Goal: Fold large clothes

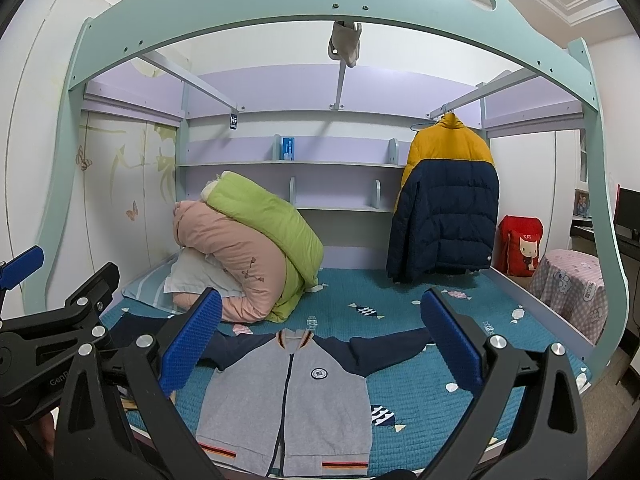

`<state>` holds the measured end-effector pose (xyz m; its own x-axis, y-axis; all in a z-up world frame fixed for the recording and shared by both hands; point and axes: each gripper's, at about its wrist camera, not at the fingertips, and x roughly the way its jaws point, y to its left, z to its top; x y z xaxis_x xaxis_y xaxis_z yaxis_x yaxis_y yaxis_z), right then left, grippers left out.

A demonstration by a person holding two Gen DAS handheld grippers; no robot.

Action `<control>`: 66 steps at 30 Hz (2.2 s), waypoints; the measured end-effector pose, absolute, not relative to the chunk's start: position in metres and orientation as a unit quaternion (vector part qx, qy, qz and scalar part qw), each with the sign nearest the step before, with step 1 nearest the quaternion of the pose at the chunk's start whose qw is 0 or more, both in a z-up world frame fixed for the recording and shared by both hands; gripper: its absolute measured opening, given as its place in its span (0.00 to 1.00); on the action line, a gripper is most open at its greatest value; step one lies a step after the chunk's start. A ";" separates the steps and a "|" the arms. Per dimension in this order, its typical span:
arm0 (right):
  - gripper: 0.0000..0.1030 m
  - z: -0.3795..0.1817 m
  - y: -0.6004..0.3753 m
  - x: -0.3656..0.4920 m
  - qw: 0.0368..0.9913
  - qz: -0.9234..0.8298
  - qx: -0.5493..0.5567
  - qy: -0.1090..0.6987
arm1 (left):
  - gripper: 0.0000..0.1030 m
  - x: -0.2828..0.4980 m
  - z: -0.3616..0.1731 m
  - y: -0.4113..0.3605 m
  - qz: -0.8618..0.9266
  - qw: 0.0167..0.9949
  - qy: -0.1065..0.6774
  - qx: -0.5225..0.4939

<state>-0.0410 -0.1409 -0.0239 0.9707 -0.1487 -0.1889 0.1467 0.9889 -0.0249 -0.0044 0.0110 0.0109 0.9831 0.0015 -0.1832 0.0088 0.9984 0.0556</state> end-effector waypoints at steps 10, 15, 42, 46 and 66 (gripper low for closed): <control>0.93 -0.039 -0.143 -0.013 0.989 -0.078 -0.002 0.124 | 0.96 0.028 -0.009 0.007 -0.009 0.992 0.124 0.032; 0.93 -0.058 -0.144 0.018 0.984 -0.083 0.001 0.156 | 0.96 0.058 -0.030 0.004 -0.010 0.987 0.154 0.039; 0.93 -0.276 -0.139 0.269 0.903 -0.060 0.014 0.425 | 0.95 0.347 -0.294 0.039 -0.071 0.866 0.495 -0.013; 0.93 -0.312 -0.138 0.305 0.889 -0.044 0.033 0.455 | 0.95 0.398 -0.315 0.064 -0.050 0.856 0.513 -0.019; 0.93 -0.406 -0.156 0.423 0.867 -0.025 0.031 0.497 | 0.95 0.647 -0.309 0.233 0.043 0.793 0.606 -0.049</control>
